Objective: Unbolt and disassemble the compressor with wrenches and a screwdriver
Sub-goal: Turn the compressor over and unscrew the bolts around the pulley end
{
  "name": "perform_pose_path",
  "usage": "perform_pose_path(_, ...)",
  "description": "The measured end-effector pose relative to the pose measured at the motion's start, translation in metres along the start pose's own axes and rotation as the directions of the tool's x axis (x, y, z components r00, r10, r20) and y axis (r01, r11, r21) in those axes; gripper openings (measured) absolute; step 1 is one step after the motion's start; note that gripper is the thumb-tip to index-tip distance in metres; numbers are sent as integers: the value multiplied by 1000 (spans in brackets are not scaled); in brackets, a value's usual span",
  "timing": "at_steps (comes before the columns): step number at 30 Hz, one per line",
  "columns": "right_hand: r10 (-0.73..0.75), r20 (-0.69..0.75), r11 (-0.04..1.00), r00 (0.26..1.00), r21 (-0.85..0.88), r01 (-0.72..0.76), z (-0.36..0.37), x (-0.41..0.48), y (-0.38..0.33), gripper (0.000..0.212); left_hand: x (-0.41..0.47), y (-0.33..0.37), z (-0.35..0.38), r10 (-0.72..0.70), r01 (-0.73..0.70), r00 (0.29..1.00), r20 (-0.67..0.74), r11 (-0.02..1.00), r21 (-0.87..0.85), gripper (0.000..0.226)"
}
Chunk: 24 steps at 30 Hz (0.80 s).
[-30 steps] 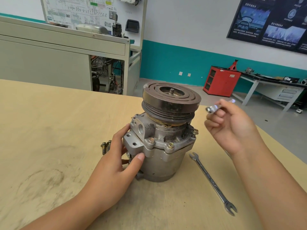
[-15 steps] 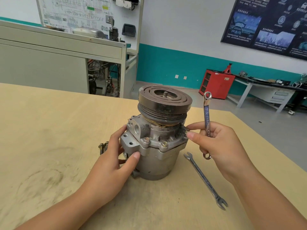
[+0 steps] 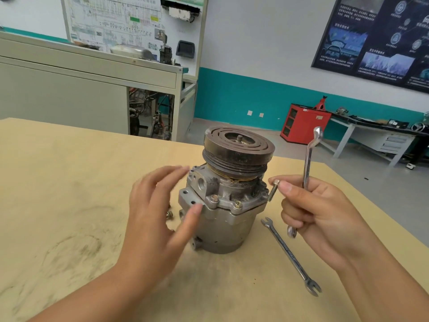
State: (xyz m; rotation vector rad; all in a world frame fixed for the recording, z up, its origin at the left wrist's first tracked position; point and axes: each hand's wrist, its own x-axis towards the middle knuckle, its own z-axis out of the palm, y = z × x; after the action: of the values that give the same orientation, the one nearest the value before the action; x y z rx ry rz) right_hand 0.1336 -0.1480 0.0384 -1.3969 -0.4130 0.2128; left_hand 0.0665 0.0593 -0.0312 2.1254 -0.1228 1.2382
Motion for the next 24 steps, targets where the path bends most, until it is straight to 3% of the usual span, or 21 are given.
perform_pose_path(2,43,84,998,996,38,-46,12,-12,3,25,-1,10,-4,202,-201,979,-39,979,32,36)
perform_pose_path(4,83,162,994,983,59,-93,25,-22,7,26,-4,19,-6,285,-284,958,27,958,-27,39)
perform_pose_path(7,139,242,987,960,45,-154,39,-30,12,19,-7,23,-7,300,-290,947,116,952,-94,50)
perform_pose_path(10,155,256,984,954,43,-171,45,-33,15,7,-4,24,-10,292,-268,947,134,948,-173,45)
perform_pose_path(13,176,253,979,951,54,-195,46,-33,15,7,0,25,-15,314,-279,939,141,935,-219,40)
perform_pose_path(15,209,252,972,945,50,-228,42,-32,17,19,9,20,-21,303,-267,941,152,938,-221,37)
perform_pose_path(18,244,218,965,945,44,-259,32,-29,20,38,30,-2,-40,107,-17,924,366,970,-241,35)
perform_pose_path(21,276,199,956,940,48,-291,21,-27,25,43,40,-35,-54,-161,209,755,636,978,-1,30)
perform_pose_path(24,301,214,948,929,38,-316,15,-26,29,36,39,-57,-56,-339,187,613,714,940,287,30)
